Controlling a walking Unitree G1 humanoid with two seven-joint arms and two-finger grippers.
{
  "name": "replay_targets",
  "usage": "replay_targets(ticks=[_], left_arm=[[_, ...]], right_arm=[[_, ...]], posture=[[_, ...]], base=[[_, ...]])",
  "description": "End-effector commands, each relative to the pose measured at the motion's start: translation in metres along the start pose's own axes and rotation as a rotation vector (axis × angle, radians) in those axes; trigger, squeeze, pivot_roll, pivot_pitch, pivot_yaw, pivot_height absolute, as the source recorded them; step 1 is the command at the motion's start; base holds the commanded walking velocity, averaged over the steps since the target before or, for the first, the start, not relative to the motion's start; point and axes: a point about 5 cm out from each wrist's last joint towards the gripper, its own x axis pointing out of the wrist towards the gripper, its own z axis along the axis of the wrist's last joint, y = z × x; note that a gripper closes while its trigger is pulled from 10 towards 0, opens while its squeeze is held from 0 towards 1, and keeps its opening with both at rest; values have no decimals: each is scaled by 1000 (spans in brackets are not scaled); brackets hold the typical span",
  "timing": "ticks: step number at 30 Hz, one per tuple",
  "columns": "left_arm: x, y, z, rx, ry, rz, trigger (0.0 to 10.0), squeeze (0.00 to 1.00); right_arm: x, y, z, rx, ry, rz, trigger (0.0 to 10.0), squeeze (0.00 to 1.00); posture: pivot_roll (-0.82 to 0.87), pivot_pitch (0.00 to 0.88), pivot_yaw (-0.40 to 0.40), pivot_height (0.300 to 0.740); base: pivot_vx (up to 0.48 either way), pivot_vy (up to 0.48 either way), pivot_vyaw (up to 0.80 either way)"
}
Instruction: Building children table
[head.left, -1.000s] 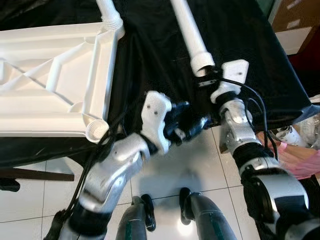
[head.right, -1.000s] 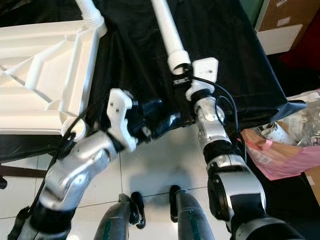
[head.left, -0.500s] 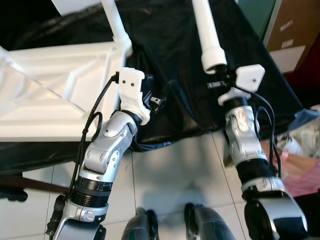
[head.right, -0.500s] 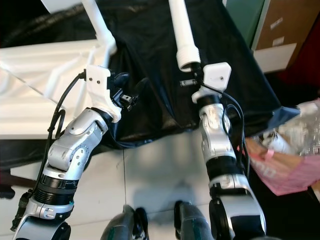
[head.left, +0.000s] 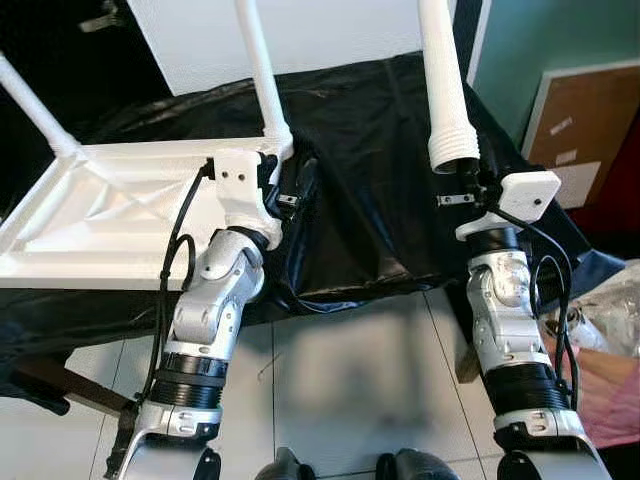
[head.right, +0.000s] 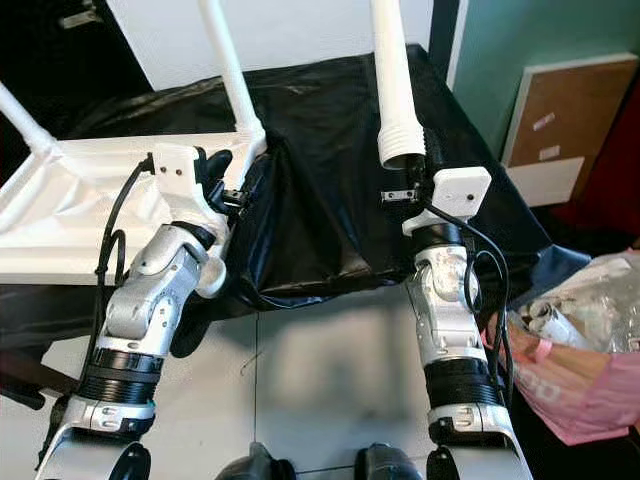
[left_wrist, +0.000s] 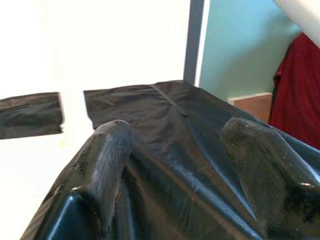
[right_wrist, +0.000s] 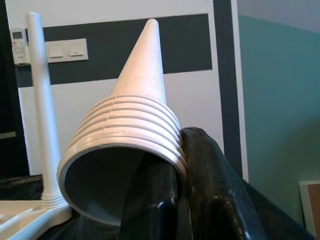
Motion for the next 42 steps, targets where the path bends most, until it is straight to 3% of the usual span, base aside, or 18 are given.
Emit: replay_targets(ticks=[1, 11, 25, 32, 42], left_arm=[[-5, 9, -8, -5, 19, 65, 10000, 0], [-14, 19, -20, -16, -9, 146, 10000, 0], [-18, 25, -22, -24, -14, 165, 10000, 0], [-15, 24, -18, -28, -26, 148, 10000, 0], [-15, 25, -20, -31, -15, 146, 10000, 0]], right_arm=[[-4, 4, -2, 8, 15, 0, 10000, 0], [-26, 5, -20, 3, 141, -14, 10000, 0], [-28, 1, -20, -11, 158, -30, 10000, 0], [7, -4, 23, -5, -66, -59, 10000, 0], [17, 5, 46, -5, -164, -19, 10000, 0]], posture=[[-126, 0, 57, 740], [-119, 0, 41, 740], [-117, 3, 45, 740], [-125, 9, 60, 740], [-126, 12, 65, 740]], base=[[0, 0, 0], [0, 0, 0], [0, 34, 0], [0, 246, 0], [0, 286, 0]])
